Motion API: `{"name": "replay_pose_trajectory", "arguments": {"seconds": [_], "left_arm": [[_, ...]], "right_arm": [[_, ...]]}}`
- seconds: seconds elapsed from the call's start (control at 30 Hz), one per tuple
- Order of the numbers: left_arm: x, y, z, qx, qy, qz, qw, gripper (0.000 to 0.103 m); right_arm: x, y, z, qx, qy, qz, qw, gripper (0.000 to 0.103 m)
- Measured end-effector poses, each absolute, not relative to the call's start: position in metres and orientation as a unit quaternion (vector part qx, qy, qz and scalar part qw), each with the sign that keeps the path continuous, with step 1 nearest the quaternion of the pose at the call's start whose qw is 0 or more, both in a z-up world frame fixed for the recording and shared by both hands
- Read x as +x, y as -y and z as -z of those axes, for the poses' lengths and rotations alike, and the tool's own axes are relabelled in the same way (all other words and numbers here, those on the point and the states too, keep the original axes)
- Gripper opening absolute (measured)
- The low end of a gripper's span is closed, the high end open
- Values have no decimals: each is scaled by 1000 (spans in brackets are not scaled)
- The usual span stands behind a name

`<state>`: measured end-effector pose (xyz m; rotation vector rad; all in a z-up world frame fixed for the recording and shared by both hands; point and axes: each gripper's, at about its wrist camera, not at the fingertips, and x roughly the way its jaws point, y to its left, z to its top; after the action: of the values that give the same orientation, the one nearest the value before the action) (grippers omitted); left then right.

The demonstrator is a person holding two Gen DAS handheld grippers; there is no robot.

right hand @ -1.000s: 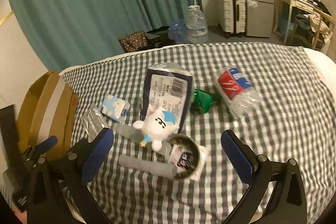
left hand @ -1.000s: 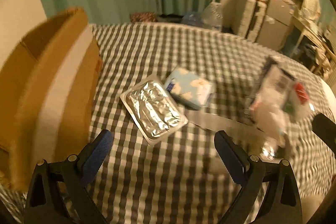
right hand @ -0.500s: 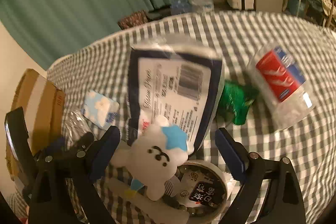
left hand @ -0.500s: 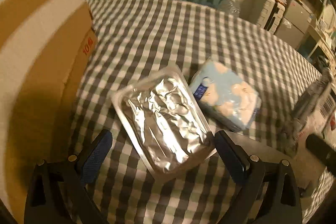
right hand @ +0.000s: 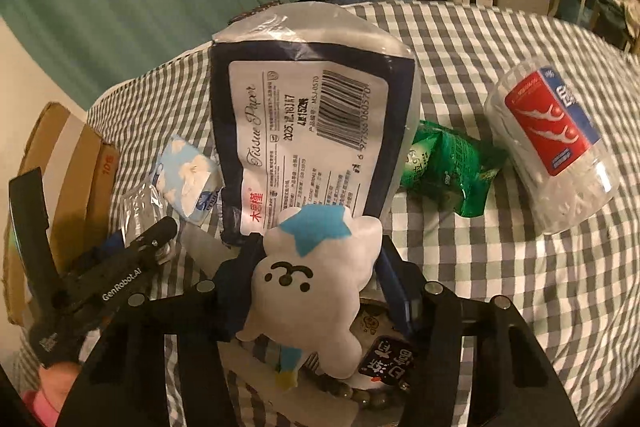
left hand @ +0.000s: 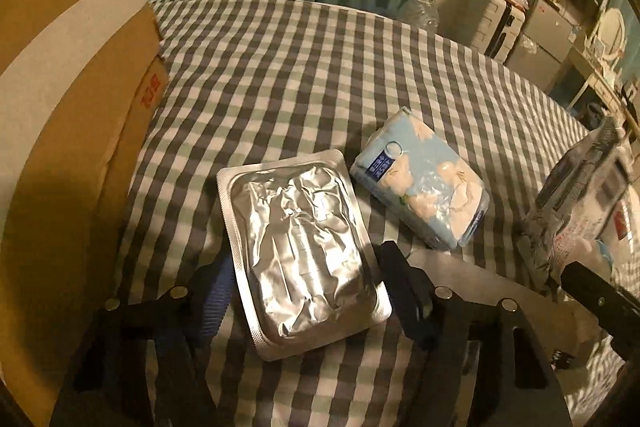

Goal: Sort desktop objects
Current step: 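Grasp the foil blister pack with the left tool while the right tool grasps the white plush toy, then carry the foil pack and plush toy over the cardboard box with both tools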

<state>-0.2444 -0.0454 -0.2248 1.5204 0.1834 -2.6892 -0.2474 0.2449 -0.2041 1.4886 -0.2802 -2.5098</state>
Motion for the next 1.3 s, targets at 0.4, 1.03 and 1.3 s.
{"name": "replay_pose_trajectory", "arguments": {"seconds": [0.4, 1.03, 1.3], "left_arm": [[-219, 27, 177, 463, -30, 886, 5, 69], [-164, 24, 82, 398, -15, 917, -23, 69], [-152, 38, 41, 381, -20, 924, -32, 69]], "right_arm": [[-225, -259, 180, 484, 104, 863, 103, 55], [-159, -251, 106, 433, 102, 887, 122, 55], [-135, -231, 69, 410, 86, 896, 145, 55]]}}
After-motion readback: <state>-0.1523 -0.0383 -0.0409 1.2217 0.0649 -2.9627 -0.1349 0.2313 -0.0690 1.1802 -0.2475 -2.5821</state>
